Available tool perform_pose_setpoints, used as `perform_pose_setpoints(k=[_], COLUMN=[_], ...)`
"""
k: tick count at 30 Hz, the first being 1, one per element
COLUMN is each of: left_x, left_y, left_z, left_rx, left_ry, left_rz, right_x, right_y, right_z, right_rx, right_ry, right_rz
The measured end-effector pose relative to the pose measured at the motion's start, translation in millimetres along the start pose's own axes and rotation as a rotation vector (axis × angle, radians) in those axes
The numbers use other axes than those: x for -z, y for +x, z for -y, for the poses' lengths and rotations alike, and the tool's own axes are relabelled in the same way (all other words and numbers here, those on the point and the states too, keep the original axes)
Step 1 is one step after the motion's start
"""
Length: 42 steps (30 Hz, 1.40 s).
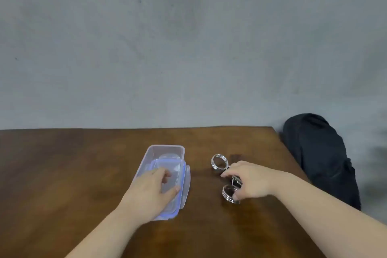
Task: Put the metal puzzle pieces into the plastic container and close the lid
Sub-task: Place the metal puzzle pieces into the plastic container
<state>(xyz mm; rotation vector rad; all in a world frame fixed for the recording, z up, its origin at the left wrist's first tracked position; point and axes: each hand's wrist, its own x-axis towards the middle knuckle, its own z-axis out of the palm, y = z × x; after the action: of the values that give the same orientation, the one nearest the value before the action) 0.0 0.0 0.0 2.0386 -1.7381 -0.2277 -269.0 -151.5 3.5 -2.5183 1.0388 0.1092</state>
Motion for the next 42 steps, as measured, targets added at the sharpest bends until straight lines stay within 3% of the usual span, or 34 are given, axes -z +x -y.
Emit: perform_pose_setpoints(k=[4, 14, 18, 21, 27, 32, 37, 42], left_x=[-18.7, -46.6, -48.0, -46.3, -44.9, -44.8, -49.3, -55.0], left_y=[-13.4, -19.7, -17.6, -14.1, 0.6, 14.7, 24.5, 34.3], left_z=[-2.2, 16.0, 18.3, 18.6, 20.0, 19.4, 18.9, 14.8], left_rx=[-0.033, -0.219, -0.264, -0.337, -0.424, -0.492, -0.530, -0.550], left_ry=[0.220, 0.370, 0.378, 0.336, 0.275, 0.241, 0.209, 0.187], left_rz=[-0.018, -0.189, -0.194, -0.190, -0.034, 0.020, 0.008, -0.011], right_x=[-14.4, -31.8, -25.9, -16.1, 0.1, 9.6, 2.3, -13.8], right_y=[4.4, 9.5, 3.8, 1.8, -4.3, -8.4, -14.1, -25.4], right_z=[-7.0, -4.5, -0.4, 0.2, 5.0, 9.3, -5.1, -12.4], right_rx=[-0.001, 0.061, 0.008, -0.085, -0.035, -0.166, -0.169, -0.172], right_ry=[-0.272, -0.229, -0.018, 0.288, 0.878, 1.040, 0.939, 0.580], right_rz=[0.104, -0.120, -0.203, -0.265, -0.497, -0.494, -0.492, -0.437])
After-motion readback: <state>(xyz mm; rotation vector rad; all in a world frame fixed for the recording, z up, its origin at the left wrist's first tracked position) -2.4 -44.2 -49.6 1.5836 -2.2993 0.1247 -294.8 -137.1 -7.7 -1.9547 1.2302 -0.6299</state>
